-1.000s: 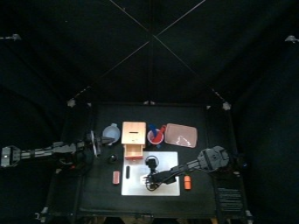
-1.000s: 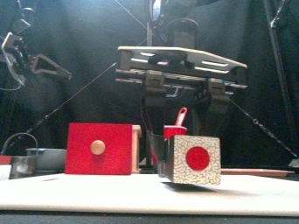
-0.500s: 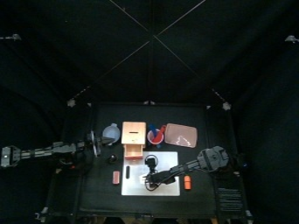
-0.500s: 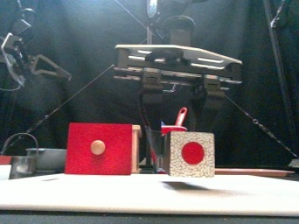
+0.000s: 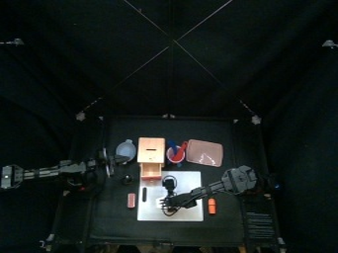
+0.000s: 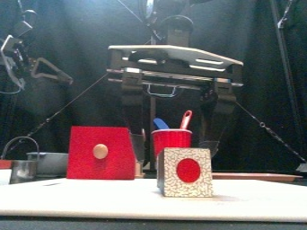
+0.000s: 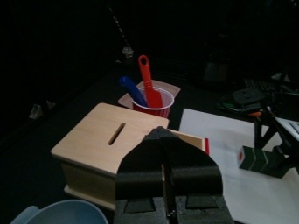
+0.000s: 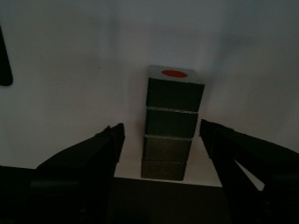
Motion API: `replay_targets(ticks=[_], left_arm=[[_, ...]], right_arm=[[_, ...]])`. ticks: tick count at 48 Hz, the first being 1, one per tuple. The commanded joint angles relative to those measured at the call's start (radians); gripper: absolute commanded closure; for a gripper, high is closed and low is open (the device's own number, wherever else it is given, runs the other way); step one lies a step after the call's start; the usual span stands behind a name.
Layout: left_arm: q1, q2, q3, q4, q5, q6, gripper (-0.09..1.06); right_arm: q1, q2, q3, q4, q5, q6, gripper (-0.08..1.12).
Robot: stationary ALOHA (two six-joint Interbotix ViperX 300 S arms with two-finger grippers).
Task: Place sushi on board then cut the sushi with the knife then place the pieces on the plate
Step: Pick knife at handle with right hand
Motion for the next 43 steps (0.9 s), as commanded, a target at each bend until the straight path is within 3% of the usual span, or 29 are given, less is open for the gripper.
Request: replay_targets(ticks=[1,16,43], left_arm=[[0.003,0.006,-0.018,0.005,-0.005,0.002,0.89],[0.003,0.006,-0.028,0.011,-0.005,0.003,0.90],[0.005,0.006,-0.112,0.011,-0.006,0.002,0.90]], right_arm=[[-0.006,-0.031,-0.032,-0.011,0.029,-0.003,0.03],[-0.020,-0.137,-0.051,-0.028,0.071,-0.160,0.03],[-0.146,-0.207,-0.115,0.141,0.087,-1.267,0.04]])
